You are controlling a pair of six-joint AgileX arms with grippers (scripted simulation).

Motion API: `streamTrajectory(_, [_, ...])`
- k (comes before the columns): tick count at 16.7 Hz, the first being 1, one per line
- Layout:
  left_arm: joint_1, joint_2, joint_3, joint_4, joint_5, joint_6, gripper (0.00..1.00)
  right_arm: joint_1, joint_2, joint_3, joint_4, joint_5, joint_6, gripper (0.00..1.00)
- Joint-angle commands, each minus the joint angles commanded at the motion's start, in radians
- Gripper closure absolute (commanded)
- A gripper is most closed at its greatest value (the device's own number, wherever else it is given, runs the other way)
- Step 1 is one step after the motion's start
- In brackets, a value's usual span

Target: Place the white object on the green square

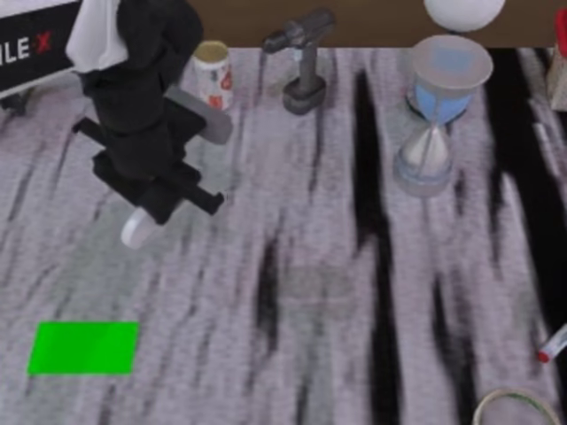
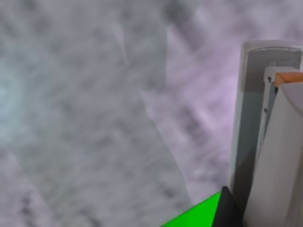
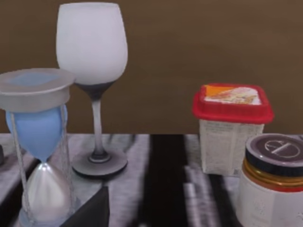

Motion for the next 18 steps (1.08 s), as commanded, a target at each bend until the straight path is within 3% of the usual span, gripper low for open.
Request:
streamTrajectory(5, [0.047, -0.094, -0.091, -0.008, 0.001, 0.252, 1.0, 0.0, 0.0, 0.0, 0.0, 0.0, 0.0, 0.0])
streamTrajectory(14, [0.167, -0.368, -0.371, -0.017, 0.0, 0.93, 1.0, 0.0, 0.0, 0.0, 0.0, 0.0, 0.0, 0.0])
streamTrajectory(18, [0.201, -0.461, -0.45, -0.006, 0.0, 1.091, 1.0, 0.0, 0.0, 0.0, 0.0, 0.0, 0.0, 0.0])
